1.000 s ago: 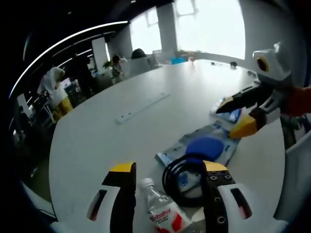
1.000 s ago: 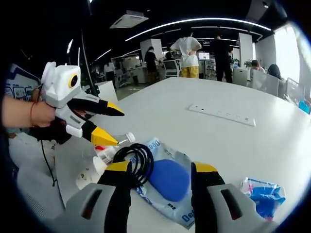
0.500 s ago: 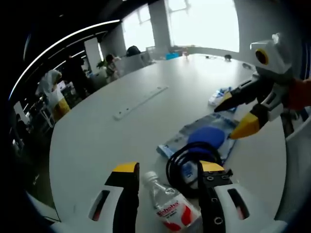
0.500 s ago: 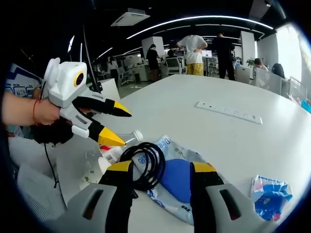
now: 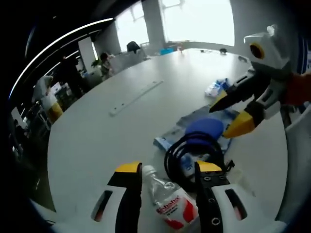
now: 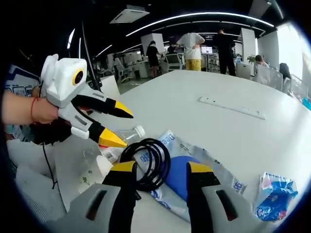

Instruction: Arrange the tabletop items into an orderly group along one side of the table until the central work area is clear of visible clutter.

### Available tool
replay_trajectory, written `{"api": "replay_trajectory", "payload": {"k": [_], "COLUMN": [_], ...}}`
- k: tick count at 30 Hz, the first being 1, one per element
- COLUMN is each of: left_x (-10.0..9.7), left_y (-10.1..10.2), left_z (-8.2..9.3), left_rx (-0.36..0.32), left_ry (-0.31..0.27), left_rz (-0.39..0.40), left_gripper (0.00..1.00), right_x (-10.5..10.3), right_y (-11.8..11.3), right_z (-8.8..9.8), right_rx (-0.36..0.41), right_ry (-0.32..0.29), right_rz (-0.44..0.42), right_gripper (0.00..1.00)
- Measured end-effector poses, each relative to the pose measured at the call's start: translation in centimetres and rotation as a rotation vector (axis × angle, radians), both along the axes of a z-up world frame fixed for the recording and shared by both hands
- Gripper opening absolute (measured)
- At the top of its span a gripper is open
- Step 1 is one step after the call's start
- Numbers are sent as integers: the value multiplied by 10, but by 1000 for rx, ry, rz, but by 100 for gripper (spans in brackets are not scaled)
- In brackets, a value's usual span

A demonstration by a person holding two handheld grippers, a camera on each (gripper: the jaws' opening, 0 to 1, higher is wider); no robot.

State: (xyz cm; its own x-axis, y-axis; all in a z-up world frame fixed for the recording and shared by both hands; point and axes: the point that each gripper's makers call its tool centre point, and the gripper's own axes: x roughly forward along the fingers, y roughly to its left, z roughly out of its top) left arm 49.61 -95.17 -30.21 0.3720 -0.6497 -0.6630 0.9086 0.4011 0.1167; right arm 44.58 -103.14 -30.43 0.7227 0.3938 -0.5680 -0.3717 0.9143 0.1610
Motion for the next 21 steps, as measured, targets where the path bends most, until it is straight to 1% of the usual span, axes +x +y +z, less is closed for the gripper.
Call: {"api": "replay_trajectory", "payload": {"k": [1, 6, 7, 12, 18, 21], "left_x": [0, -3, -3, -4, -5, -7], "left_y": [0, -3, -4, -4, -6, -8], "left_z": [-2, -6, -6, -12, -18, -20], "left_rx": [10, 17, 11, 31, 47, 54], "left_ry": [-3, 3, 7, 10, 20, 24], "left_rz": [-5, -23, -23, -38, -53, -63], "left_gripper": [38, 36, 36, 34, 27, 25], "right_x": [0, 2, 3, 3, 5, 6], "right_y": [0, 4, 4, 5, 4, 4], "right_z": [-1, -3, -4, -8, -12, -15], "right_rx": [-1, -2, 3, 2, 0, 4], "right_ry": [2, 5, 5, 19, 31, 36], "right_rz": [-1, 3, 3, 3, 0, -2], "right_gripper": [37, 33, 32, 30, 28, 28]}}
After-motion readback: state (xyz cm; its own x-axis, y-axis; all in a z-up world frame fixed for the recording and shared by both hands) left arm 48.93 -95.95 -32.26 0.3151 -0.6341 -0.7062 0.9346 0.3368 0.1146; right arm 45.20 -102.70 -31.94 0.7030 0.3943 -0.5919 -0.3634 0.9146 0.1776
